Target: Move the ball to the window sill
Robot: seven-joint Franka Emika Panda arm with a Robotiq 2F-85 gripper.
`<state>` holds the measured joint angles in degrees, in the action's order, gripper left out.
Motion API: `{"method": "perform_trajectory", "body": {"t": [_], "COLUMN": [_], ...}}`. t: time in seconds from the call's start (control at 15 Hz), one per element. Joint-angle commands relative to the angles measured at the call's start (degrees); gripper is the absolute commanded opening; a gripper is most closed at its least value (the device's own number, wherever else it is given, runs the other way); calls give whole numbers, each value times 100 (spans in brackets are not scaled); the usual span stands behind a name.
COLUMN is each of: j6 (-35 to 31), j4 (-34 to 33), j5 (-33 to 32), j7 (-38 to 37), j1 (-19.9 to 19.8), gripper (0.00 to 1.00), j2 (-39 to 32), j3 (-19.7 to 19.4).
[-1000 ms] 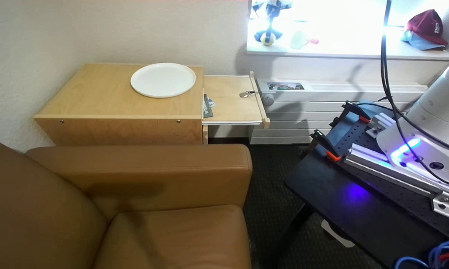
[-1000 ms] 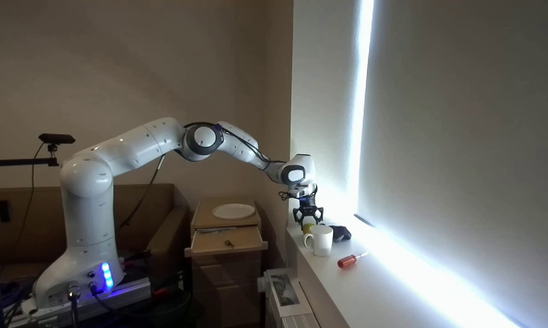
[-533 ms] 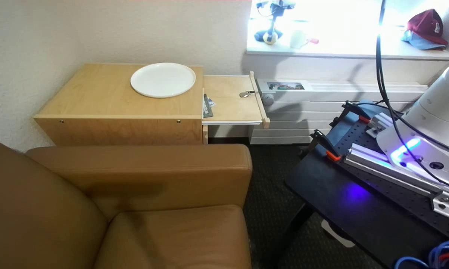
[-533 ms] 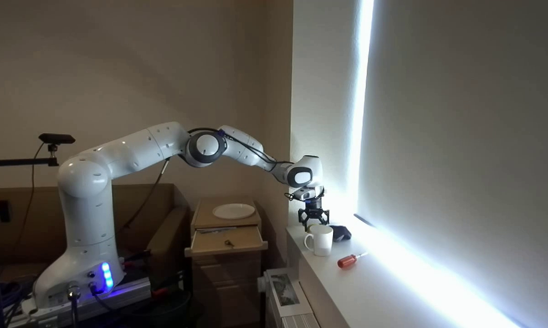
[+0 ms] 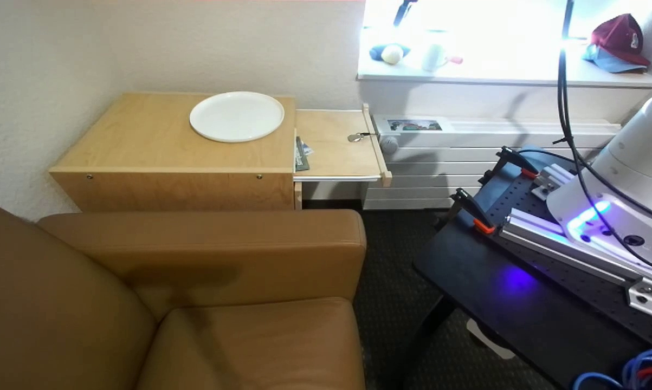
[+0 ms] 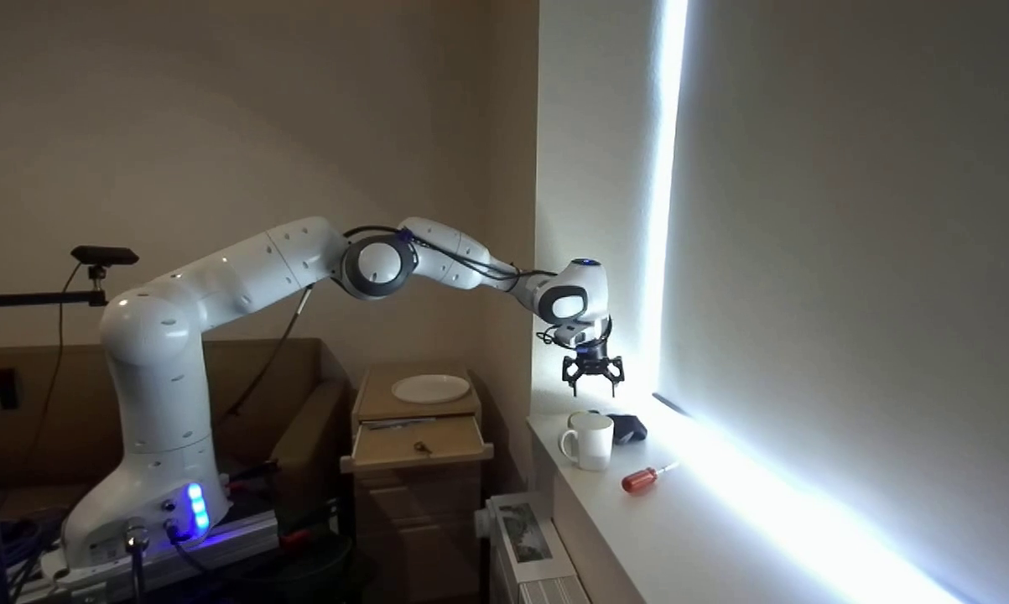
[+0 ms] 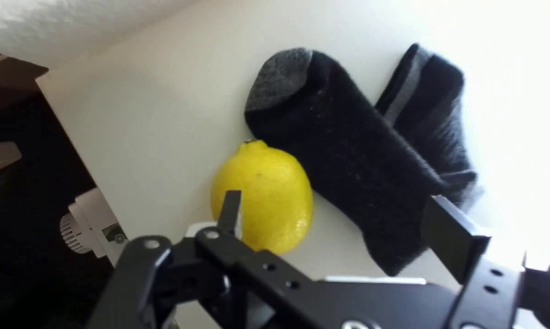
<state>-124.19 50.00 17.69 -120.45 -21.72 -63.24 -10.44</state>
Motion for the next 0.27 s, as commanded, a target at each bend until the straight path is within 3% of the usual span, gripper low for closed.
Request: {"method": "perform_trajectory", "body": {"t": [0.0,0.07,0.13,0.2], "j6": [37,-112,5,45], "j4": [556,739,64,97], "j5": [143,221,72,85], "j7": [856,1177,583,653], "j1": [-149,-186,-53,-69], "gripper": [100,100,100,100], "j2": [909,1158,517,671], "j3": [222,289,54,65]}}
